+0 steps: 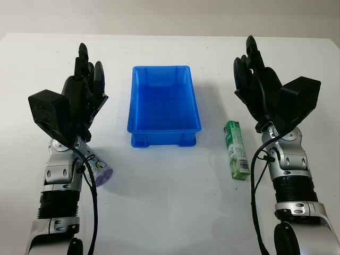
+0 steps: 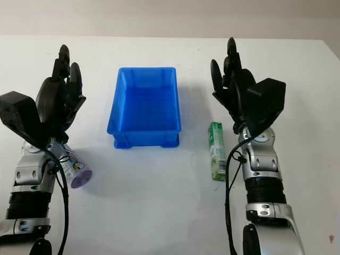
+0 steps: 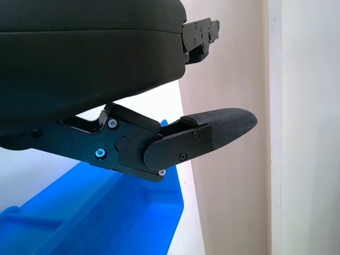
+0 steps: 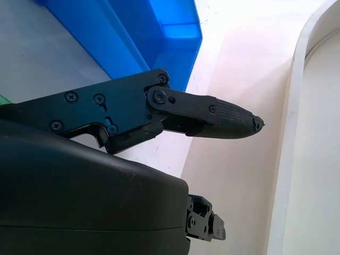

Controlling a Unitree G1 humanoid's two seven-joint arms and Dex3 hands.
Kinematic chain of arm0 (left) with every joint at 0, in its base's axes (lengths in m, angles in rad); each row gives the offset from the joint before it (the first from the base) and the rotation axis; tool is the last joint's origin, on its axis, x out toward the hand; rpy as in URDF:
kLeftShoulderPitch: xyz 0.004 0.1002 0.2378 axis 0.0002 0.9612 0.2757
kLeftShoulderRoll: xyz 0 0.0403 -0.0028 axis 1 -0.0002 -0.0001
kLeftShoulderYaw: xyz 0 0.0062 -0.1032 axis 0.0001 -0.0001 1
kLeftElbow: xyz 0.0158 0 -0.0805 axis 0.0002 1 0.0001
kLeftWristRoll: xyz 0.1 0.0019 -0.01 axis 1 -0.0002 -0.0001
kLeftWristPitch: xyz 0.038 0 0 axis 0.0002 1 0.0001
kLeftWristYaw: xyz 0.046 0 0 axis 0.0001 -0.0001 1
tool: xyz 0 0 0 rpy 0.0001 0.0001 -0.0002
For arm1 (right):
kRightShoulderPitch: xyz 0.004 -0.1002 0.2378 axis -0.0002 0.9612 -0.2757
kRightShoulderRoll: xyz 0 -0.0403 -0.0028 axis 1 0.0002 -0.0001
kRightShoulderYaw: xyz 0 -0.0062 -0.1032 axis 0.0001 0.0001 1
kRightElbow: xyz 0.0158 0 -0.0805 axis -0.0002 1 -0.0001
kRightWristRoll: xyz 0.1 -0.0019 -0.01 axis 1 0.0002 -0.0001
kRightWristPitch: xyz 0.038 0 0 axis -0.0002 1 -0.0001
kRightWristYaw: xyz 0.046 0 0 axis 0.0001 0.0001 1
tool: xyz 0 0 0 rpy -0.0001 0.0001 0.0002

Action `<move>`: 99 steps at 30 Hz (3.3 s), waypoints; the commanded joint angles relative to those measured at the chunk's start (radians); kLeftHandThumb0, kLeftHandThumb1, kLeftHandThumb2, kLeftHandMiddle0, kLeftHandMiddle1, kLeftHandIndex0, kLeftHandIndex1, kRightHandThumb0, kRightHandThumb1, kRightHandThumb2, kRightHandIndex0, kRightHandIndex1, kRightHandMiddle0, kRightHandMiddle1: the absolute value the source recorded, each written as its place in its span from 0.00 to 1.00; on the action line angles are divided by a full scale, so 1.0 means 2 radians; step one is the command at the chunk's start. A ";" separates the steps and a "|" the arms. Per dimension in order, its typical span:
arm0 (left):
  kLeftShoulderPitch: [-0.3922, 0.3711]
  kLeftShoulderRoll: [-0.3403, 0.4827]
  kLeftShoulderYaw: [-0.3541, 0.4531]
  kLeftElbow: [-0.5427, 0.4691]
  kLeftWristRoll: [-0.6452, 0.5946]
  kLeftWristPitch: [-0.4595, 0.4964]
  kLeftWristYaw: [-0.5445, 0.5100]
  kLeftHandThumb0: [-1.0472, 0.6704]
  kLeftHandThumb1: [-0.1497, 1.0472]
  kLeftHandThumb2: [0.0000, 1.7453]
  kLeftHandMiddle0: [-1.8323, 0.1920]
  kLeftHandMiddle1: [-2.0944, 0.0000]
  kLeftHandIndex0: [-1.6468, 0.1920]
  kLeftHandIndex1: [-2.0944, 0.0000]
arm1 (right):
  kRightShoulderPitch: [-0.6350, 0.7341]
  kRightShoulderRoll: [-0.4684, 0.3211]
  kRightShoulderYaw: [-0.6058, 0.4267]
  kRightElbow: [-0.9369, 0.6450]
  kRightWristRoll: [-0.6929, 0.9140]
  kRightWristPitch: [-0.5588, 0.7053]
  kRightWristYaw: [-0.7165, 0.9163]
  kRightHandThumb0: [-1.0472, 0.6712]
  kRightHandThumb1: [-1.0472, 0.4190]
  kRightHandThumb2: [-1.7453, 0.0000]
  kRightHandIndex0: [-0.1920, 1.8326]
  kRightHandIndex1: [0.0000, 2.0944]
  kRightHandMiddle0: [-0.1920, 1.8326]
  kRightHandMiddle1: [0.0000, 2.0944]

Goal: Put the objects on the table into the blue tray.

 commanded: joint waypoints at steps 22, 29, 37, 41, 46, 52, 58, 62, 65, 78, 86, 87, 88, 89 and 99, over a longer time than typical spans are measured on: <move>0.011 0.012 0.004 -0.028 -0.004 0.016 -0.006 0.18 1.00 0.39 1.00 1.00 1.00 1.00 | 0.016 -0.212 0.060 -0.074 -0.137 -0.073 0.159 0.17 0.11 0.96 0.02 0.01 0.01 0.01; 0.000 0.013 0.002 -0.006 -0.002 0.006 -0.008 0.19 1.00 0.39 1.00 1.00 1.00 1.00 | 0.037 -0.375 0.089 -0.117 -0.300 -0.222 0.167 0.31 0.17 0.97 0.05 0.03 0.06 0.03; -0.016 0.008 -0.003 0.008 -0.008 0.011 -0.013 0.19 1.00 0.38 1.00 1.00 1.00 1.00 | 0.049 -0.428 0.108 -0.079 -0.332 -0.313 0.170 0.31 0.15 0.97 0.06 0.03 0.07 0.03; -0.019 0.008 -0.004 0.007 -0.005 0.013 -0.009 0.19 1.00 0.38 1.00 1.00 1.00 1.00 | 0.047 -0.430 0.125 -0.055 -0.358 -0.371 0.139 0.35 0.13 0.96 0.07 0.03 0.08 0.03; -0.019 0.006 -0.005 0.007 -0.007 0.011 -0.006 0.19 1.00 0.38 1.00 1.00 1.00 1.00 | 0.028 -0.422 0.157 -0.009 -0.411 -0.452 0.079 0.38 0.12 0.96 0.08 0.03 0.10 0.03; -0.016 0.008 -0.003 0.008 -0.010 0.007 -0.009 0.19 1.00 0.37 1.00 1.00 1.00 1.00 | 0.009 -0.397 0.189 0.030 -0.473 -0.510 -0.016 0.56 0.01 0.84 0.09 0.03 0.11 0.03; -0.011 0.012 -0.006 -0.002 -0.004 0.013 -0.004 0.18 1.00 0.38 1.00 1.00 1.00 1.00 | -0.023 -0.378 0.217 0.063 -0.501 -0.551 -0.070 0.60 0.00 0.82 0.10 0.03 0.12 0.03; -0.006 0.013 -0.006 -0.012 -0.002 0.016 -0.002 0.18 1.00 0.38 1.00 1.00 1.00 1.00 | -0.033 -0.376 0.226 0.071 -0.520 -0.568 -0.100 0.58 0.00 0.84 0.12 0.04 0.13 0.03; -0.006 0.010 -0.006 -0.011 -0.002 0.017 -0.001 0.18 1.00 0.38 1.00 1.00 1.00 1.00 | -0.035 -0.368 0.232 0.081 -0.514 -0.577 -0.110 0.57 0.00 0.88 0.15 0.05 0.17 0.05; -0.001 0.012 -0.001 -0.024 -0.003 0.017 0.002 0.19 1.00 0.37 1.00 1.00 1.00 1.00 | -0.066 -0.340 0.294 0.120 -0.618 -0.587 -0.230 0.33 0.03 0.97 0.29 0.84 0.25 0.73; -0.004 0.013 -0.004 -0.021 -0.002 0.022 0.004 0.18 1.00 0.37 1.00 1.00 1.00 1.00 | -0.057 -0.350 0.308 0.113 -0.634 -0.558 -0.263 0.28 0.00 0.78 0.65 1.00 0.45 1.00; -0.005 0.012 -0.004 -0.020 -0.002 0.022 0.004 0.18 1.00 0.37 1.00 1.00 1.00 1.00 | -0.058 -0.351 0.308 0.116 -0.642 -0.550 -0.281 0.28 0.00 0.77 0.67 1.00 0.47 1.00; -0.006 0.012 -0.004 -0.019 -0.001 0.022 0.005 0.18 1.00 0.37 1.00 1.00 1.00 1.00 | -0.062 -0.351 0.308 0.122 -0.645 -0.541 -0.292 0.28 0.00 0.78 0.66 1.00 0.49 1.00; -0.007 0.012 -0.004 -0.020 -0.002 0.025 0.005 0.18 1.00 0.37 1.00 1.00 1.00 1.00 | -0.068 -0.350 0.307 0.132 -0.647 -0.530 -0.304 0.28 0.00 0.79 0.65 1.00 0.48 1.00; -0.010 0.016 -0.006 -0.014 0.002 0.021 0.001 0.19 1.00 0.37 1.00 1.00 1.00 1.00 | -0.199 -0.335 0.323 0.259 -0.663 -0.390 -0.373 0.30 0.00 0.87 0.55 1.00 0.43 1.00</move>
